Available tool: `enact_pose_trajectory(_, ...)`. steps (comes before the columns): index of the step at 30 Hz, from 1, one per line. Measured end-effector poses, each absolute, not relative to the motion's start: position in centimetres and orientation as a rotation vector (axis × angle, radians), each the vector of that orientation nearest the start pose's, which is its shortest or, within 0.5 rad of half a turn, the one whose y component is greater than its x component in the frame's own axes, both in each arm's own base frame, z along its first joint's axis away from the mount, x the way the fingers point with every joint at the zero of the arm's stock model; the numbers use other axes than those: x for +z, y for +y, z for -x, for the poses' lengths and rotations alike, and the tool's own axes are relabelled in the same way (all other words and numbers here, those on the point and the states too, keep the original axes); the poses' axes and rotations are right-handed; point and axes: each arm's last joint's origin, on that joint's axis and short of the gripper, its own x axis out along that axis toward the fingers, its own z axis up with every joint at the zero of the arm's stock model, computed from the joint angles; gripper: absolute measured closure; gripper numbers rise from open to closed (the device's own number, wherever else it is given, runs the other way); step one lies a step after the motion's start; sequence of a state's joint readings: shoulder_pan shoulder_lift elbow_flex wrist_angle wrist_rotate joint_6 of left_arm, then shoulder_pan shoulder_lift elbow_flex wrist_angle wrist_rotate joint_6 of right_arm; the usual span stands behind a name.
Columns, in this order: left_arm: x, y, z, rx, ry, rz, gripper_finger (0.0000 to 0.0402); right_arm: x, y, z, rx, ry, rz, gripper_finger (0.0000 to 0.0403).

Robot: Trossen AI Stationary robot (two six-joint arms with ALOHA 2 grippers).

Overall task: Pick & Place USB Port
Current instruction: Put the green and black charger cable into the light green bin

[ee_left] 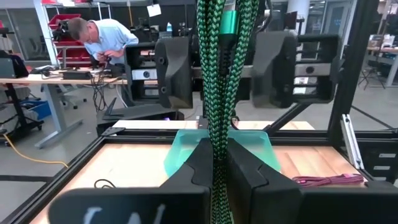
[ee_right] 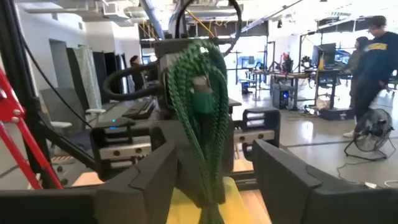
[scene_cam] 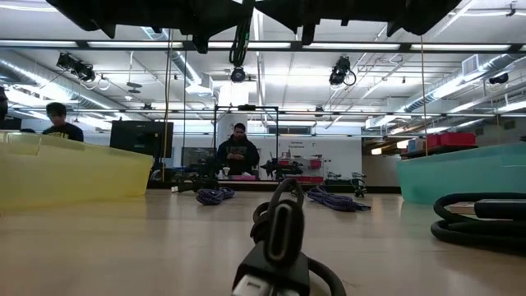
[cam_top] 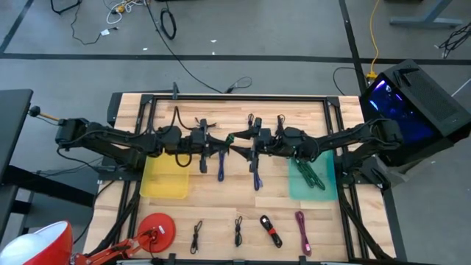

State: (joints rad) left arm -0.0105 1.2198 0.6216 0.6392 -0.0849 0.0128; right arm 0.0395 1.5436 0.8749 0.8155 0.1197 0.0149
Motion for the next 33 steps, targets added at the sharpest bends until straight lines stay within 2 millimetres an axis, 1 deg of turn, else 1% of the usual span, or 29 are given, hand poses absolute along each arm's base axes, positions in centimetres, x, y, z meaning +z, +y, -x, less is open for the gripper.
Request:
enact_pose_trajectory(1,26.7,0.0,-26.2,0.075,-0.041,-0.01,0.0381,27.6,1.0,-33.8,-0.079,-0.142,-0.025,0.0215)
enact_pose_trajectory(3,26.7,0.0,-26.2,0.075,-0.041,-0.01,0.0381,27.6,0.9,-33.8,-0.072,-0.139,-0.021,0.026)
enact_pose_trajectory(6,26.7,0.0,-26.2,0.074,-0.04,-0.009,0.0381,27.4,0.9,-33.8,-0.058,-0.122,-0.015,0.0361)
enact_pose_trajectory(7,26.7,0.0,-26.2,0.075,-0.04,-0.01,0.0381,27.4,0.9,-33.8,-0.052,-0.12,-0.004,0.038)
enact_pose_trajectory(8,26.7,0.0,-26.2,0.075,-0.042,-0.008,0.0381,27.4,0.9,-33.8,-0.053,-0.121,0.003,0.0387)
enact_pose_trajectory(10,26.7,0.0,-26.2,0.075,-0.044,-0.003,0.0372,27.4,0.9,-33.8,-0.054,-0.121,-0.006,0.0394)
enact_pose_trajectory(17,26.8,0.0,-26.2,0.074,-0.053,0.016,0.0317,27.3,0.8,-33.8,-0.062,-0.109,-0.013,0.04)
enact_pose_trajectory(20,26.9,0.0,-26.1,0.074,-0.054,0.018,0.0304,27.4,0.8,-33.7,-0.064,-0.099,-0.014,0.0401)
enact_pose_trajectory(23,27.2,0.0,-25.9,0.074,-0.06,0.018,0.0299,27.8,0.7,-33.2,-0.093,-0.074,-0.013,0.0401)
enact_pose_trajectory(28,27.4,0.0,-25.3,0.089,-0.032,0.017,0.0301,29.0,0.4,-31.5,-0.171,0.007,-0.01,0.0402)
enact_pose_trajectory(31,27.3,0.1,-24.8,0.115,0.022,0.016,0.0301,29.7,0.3,-29.7,-0.236,0.099,-0.013,0.0402)
enact_pose_trajectory(33,27.4,0.1,-24.4,0.125,0.041,0.028,0.0301,30.0,0.3,-28.2,-0.29,0.18,-0.02,0.0402)
